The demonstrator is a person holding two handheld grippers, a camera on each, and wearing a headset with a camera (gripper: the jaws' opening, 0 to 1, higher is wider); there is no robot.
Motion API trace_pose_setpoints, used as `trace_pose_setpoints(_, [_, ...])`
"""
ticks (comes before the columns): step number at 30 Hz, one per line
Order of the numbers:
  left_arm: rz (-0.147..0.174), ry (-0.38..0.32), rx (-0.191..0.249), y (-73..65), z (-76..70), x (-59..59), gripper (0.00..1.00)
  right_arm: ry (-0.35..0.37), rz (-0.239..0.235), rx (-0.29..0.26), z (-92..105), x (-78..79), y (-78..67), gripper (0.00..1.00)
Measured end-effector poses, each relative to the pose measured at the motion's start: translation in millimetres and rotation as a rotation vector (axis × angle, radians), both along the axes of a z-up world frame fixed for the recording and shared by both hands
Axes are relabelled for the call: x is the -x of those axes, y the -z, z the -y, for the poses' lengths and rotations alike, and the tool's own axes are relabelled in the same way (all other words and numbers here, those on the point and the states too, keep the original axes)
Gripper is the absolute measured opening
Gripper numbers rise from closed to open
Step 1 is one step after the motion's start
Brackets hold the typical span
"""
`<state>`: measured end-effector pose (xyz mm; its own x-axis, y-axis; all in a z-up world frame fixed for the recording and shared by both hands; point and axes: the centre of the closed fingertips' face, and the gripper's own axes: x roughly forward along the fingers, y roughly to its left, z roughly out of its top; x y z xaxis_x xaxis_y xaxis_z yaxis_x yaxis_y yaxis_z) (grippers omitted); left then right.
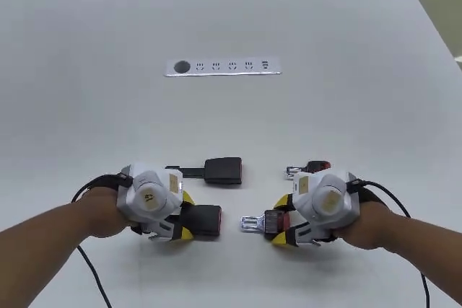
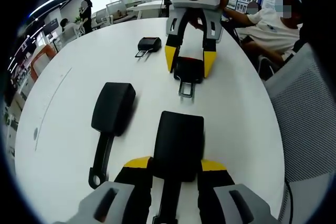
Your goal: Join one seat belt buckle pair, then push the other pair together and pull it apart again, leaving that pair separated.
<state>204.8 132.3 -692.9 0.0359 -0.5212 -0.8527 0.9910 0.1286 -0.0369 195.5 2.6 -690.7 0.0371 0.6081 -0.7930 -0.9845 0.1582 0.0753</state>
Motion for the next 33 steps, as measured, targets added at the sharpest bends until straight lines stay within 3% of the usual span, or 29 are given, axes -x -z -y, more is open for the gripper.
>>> trace_pose_setpoints(14, [-0.002,-0.002,0.006,-0.3,0.1,0.8,0.34,0.001,0.007,-0.067,-22.0,-6.1,-6.3,0.34])
trace_pose_setpoints(29, [-0.001,0.002,-0.003,-0.6,-0.3,0.5,0.34,0.012,0.022,-0.129,-49.1,-6.1,-1.3,0.34])
trace_pose_setpoints(33, [-0.002,-0.003,0.003,-0.4,-0.7,-0.2,0.34,0.037,0.020,-0.172,-49.2,-4.2,-0.8,0.34])
